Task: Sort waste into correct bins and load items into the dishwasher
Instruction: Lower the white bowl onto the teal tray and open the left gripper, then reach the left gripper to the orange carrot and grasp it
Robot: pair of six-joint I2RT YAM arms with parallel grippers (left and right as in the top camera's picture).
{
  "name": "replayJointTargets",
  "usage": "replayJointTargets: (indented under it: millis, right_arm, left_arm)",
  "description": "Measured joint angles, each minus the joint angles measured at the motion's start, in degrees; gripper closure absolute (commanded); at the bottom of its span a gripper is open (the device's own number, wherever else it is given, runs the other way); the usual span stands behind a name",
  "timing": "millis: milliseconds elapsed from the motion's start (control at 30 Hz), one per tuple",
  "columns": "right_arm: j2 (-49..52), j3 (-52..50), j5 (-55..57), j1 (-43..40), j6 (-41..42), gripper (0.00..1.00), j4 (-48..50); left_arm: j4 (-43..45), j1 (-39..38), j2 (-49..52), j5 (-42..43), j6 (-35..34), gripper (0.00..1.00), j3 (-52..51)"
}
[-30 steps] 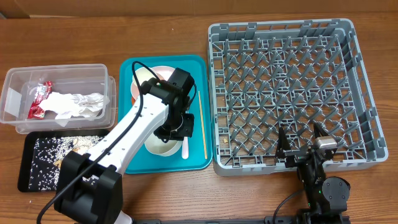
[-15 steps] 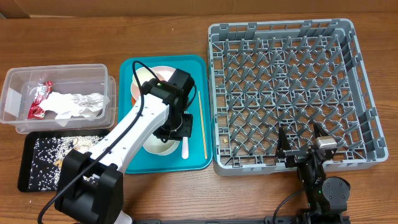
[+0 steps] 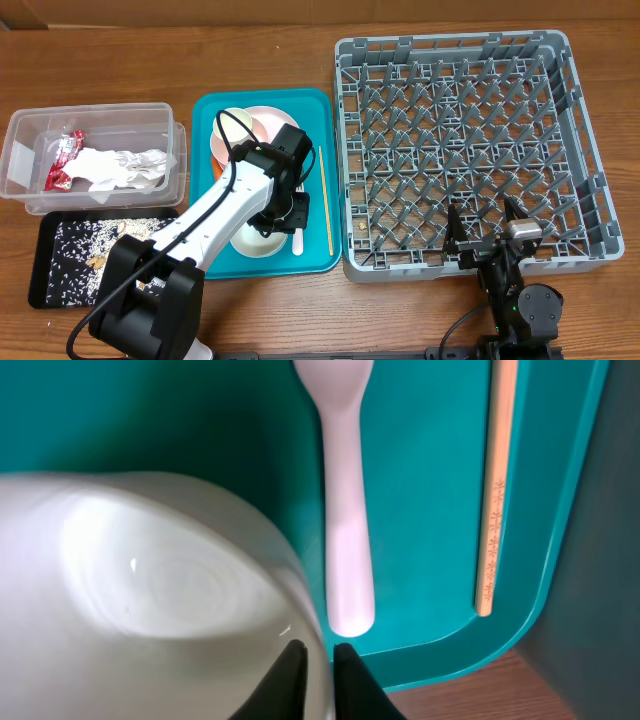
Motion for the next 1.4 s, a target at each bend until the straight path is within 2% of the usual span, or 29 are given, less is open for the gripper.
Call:
replayJointTargets:
  millis: [100,300,367,567,633,700,767,933,1300,1400]
  right_arm:
    - [0.0,0.0,0.0,0.0,0.0,0.0,0.0]
    - [0.0,0.0,0.0,0.0,0.0,0.0,0.0]
    - [0.0,0.0,0.0,0.0,0.0,0.0,0.0]
    - [0.0,0.0,0.0,0.0,0.0,0.0,0.0]
    - [0.0,0.0,0.0,0.0,0.0,0.0,0.0]
    - [0.0,0.0,0.0,0.0,0.0,0.0,0.0]
    - [0.0,0.0,0.0,0.0,0.0,0.0,0.0]
    - [0.0,0.0,0.0,0.0,0.0,0.0,0.0]
    - [0.0,0.0,0.0,0.0,0.0,0.0,0.0]
    - [0.0,0.0,0.0,0.0,0.0,0.0,0.0]
  left_arm:
    - [0.1,0.0,0.0,0.0,-0.2,0.7,0.0]
    - [-0.7,0.0,0.0,0.3,0.1,0.7,0.1]
    - [-2.6,0.0,0.3,0.7,0.1,0.7,2.9]
    - [-11.1,0.5,0.5,-1.7,0.6,0.76,18.5]
    - [-12.1,1.3,0.4,-4.0,-0.2,0.81,21.0]
    - [-12.7,3.2,0.4,-7.7,-1.6,0.9,21.9]
    - [-13.9,5.1,0.4,-9.9,-2.3,0.96,21.9]
    - [-13.8,11.1,0.4,-12.8,-4.1,0.96,21.7]
    - [1.8,20.7,0.5,-12.7,-9.2,0.96,6.1]
    - [2.6,21.0,0.5,-12.3,-9.5,0.85,5.5]
